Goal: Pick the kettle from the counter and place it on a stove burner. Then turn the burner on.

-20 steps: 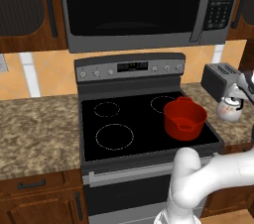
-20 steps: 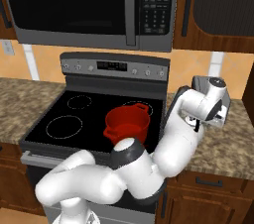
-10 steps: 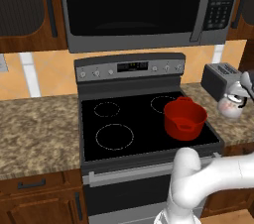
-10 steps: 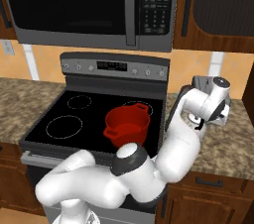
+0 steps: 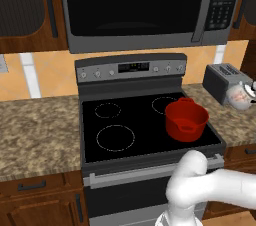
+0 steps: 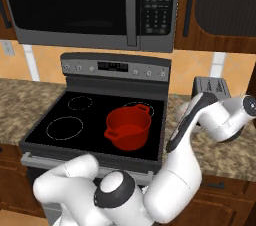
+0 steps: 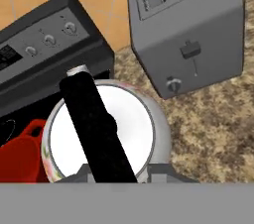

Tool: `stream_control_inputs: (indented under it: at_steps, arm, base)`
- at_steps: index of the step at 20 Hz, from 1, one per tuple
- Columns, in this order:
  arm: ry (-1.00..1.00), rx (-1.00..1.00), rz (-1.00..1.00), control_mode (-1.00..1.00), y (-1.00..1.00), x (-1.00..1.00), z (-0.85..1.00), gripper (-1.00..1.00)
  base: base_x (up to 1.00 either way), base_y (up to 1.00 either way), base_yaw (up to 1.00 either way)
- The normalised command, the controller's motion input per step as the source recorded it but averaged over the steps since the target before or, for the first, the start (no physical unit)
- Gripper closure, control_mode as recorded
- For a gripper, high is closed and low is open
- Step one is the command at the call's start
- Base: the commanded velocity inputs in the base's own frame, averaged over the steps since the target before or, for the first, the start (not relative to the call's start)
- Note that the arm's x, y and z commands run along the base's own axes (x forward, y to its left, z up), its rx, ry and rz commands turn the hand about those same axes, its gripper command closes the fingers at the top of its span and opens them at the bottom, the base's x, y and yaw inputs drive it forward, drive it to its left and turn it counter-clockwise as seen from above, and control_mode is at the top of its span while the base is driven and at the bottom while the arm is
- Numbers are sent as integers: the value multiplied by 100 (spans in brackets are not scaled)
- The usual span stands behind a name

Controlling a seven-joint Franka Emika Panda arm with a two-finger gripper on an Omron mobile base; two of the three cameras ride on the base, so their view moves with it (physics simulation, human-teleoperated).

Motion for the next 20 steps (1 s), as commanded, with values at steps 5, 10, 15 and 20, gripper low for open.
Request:
stream_control_inputs:
  at_steps: [5,10,15,20]
  arm:
    - [-41,5,0,-100,100,-44,68,100]
    - [-24,-2,0,-100,100,-21,76,100]
    - [-8,-8,1,-100,100,-15,84,100]
    - [0,-13,3,-100,100,-21,61,100]
  base:
    - [0,0,0]
    - [0,0,0]
    - [0,0,0]
    - [0,0,0]
